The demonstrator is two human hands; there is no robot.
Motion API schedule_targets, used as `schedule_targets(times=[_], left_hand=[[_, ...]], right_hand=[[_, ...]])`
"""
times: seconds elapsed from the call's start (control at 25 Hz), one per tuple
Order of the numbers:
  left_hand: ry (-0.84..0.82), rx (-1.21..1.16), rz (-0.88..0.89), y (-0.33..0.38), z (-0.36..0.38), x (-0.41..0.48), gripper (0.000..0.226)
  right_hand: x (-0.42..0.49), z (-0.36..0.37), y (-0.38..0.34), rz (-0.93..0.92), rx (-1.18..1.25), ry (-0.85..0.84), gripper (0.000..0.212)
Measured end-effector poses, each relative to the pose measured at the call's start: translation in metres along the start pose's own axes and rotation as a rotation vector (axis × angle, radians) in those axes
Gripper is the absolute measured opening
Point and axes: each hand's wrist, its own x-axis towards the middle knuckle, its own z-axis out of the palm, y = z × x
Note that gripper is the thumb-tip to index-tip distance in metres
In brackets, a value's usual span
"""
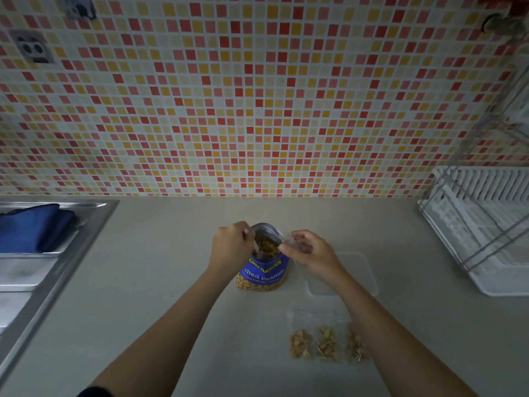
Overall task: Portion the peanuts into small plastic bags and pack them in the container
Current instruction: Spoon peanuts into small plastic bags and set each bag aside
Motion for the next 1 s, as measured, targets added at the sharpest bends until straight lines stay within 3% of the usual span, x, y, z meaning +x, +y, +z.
schedule_targets(times=[0.12,0.28,0.52,0.76,1.0], left_hand=[[-0.037,-0.019,-0.11,-0.001,0.007,0.002,0.021],[-0.051,-0.338,-0.401,-0.013,0.008,0.011,0.02],[-0.158,-0.555,-0.41,-0.02,0.0,0.01,0.014],[-0.085,-0.752,-0.54,-0.03,-0.005,0.016,0.013],[-0.034,-0.806,-0.589,-0.052,-0.016,0.024,0.016]], right_hand=[[0.0,-0.002,-0.001,0.022,0.015,-0.033,0.043],[-0.001,-0.004,-0.003,0.027,0.001,-0.042,0.044],[-0.001,-0.006,-0.003,0.036,-0.01,-0.048,0.045],[-0.002,-0.006,-0.006,-0.028,-0.024,0.021,0.044],[0.003,-0.007,-0.011,-0.157,-0.236,0.068,0.058]])
